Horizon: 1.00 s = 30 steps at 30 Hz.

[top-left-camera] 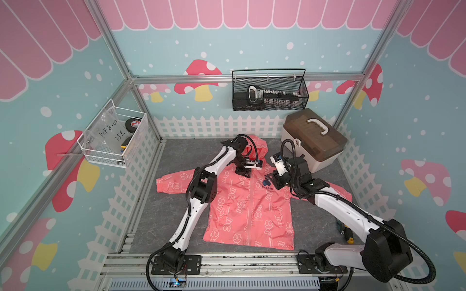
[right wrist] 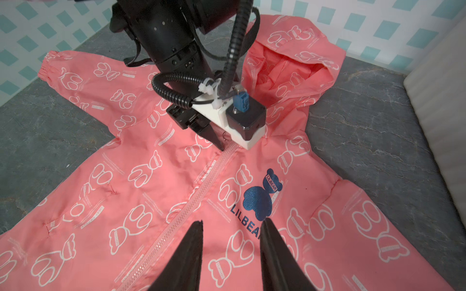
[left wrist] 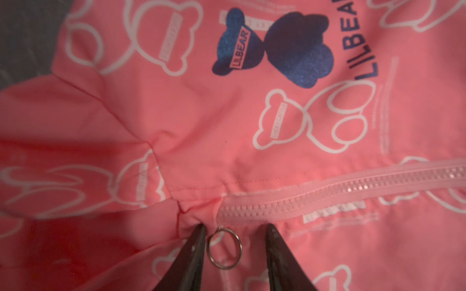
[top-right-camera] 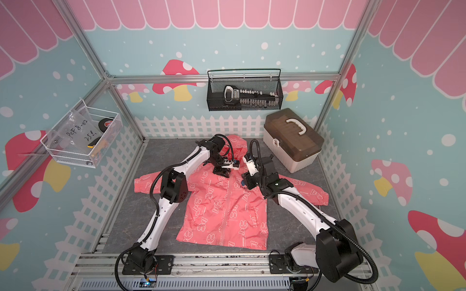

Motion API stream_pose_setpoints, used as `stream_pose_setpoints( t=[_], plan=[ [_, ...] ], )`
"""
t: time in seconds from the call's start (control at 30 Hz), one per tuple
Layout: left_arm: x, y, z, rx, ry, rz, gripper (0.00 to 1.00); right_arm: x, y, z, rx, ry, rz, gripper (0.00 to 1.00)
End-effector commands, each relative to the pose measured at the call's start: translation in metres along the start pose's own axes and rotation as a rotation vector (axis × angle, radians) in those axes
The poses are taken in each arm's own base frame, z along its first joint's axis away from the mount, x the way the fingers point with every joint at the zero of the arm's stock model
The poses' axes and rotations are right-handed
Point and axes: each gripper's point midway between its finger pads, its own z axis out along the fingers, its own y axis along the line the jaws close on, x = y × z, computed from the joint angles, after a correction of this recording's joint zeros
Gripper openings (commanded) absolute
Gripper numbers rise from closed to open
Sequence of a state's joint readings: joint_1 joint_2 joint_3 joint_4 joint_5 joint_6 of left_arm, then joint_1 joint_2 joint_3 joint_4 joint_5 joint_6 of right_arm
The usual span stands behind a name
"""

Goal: Unzip the jacket
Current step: Adjust the jacket at the center of the board, then unzip the zipper on the jacket.

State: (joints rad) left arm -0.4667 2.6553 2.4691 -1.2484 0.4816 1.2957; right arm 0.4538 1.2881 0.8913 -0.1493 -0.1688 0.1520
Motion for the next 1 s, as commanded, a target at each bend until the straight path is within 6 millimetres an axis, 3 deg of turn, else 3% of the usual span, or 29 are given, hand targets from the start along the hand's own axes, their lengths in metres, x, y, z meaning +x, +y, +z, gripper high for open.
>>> stream_pose_setpoints(
  t=[0.0, 0.1, 0.23, 0.4, 0.57, 0.63, 0.73, 0.97],
  plan=[
    [-0.011, -0.04, -0.004, 0.111, 0.017, -0.046, 0.36, -0.006, 0.005, -0.009, -0.002, -0.029, 0.006, 0.37],
    [-0.016, -0.057, -0.006, 0.122, 0.035, -0.025, 0.31, -0.007, 0.008, -0.013, -0.01, -0.04, 0.008, 0.37],
    [-0.033, -0.064, -0.017, 0.066, -0.007, -0.082, 0.32, -0.004, 0.01, -0.02, -0.012, -0.043, 0.003, 0.38],
    [-0.034, -0.079, -0.033, -0.015, 0.012, -0.096, 0.37, 0.005, 0.009, -0.026, 0.002, -0.021, -0.002, 0.38],
    [-0.042, -0.051, -0.076, -0.211, -0.127, -0.013, 0.51, 0.008, 0.008, -0.027, 0.01, -0.022, 0.005, 0.38],
    [-0.038, -0.036, -0.083, -0.235, -0.137, -0.017, 0.55, 0.006, 0.008, -0.028, 0.01, -0.026, 0.003, 0.38],
    [-0.032, -0.023, -0.08, -0.19, -0.12, 0.0, 0.56, 0.007, 0.008, -0.029, 0.012, -0.028, 0.004, 0.38],
    [-0.031, -0.014, -0.049, -0.061, -0.117, 0.087, 0.55, 0.016, 0.01, -0.028, -0.002, -0.001, 0.016, 0.38]
  ],
)
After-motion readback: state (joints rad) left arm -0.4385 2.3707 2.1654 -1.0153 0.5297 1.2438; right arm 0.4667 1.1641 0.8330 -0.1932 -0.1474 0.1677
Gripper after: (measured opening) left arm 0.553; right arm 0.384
